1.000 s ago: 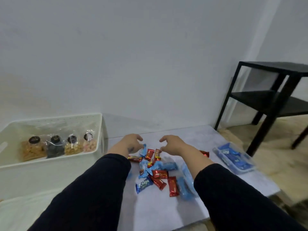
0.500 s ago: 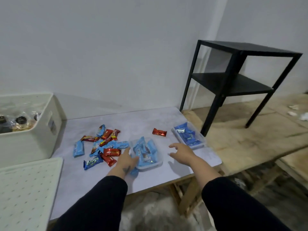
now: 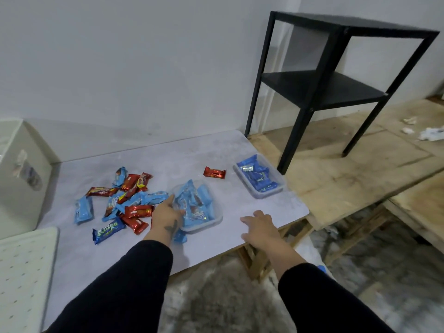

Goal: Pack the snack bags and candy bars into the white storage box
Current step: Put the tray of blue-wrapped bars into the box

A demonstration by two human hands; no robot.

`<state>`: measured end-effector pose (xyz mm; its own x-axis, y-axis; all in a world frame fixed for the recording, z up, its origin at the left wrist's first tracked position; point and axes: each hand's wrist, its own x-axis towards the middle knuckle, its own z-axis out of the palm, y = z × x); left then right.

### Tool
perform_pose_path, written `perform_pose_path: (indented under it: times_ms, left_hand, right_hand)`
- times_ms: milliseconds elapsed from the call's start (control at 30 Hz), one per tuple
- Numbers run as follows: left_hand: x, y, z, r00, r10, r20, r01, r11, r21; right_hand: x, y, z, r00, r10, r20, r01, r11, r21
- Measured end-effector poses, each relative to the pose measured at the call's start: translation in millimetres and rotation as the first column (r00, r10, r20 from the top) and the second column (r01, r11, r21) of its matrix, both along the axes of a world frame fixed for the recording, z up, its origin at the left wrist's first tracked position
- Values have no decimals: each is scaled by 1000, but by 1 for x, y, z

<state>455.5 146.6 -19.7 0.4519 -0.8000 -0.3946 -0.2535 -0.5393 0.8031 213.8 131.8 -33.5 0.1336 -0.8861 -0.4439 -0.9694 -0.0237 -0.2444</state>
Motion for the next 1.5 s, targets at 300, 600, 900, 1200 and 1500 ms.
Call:
perform_pose_path:
  times_ms: [300, 600, 900, 1200, 1500]
  left_hand:
    - [-25, -50, 36, 986, 20, -164, -42, 990, -132]
    - [-112, -92, 64, 947, -7, -322, -51, 984, -170]
    - [-185, -117, 49, 936, 39, -350, -97, 984, -149]
    - [-204, -107, 44, 970, -39, -240, 36, 999, -17]
    - [-204, -111, 40, 907, 37, -420, -58, 998, -35]
  right_hand:
    - [-28, -28, 29, 974, -182, 136, 184, 983, 1]
    - [-78, -91, 78, 869, -293, 398, 374, 916, -143]
    - [-102, -151, 79, 785, -235, 573, 232, 970, 80]
    - [-110, -178, 63, 700, -212, 682, 92, 974, 209]
    - [-110, -182, 56, 647, -227, 728, 59, 967, 249]
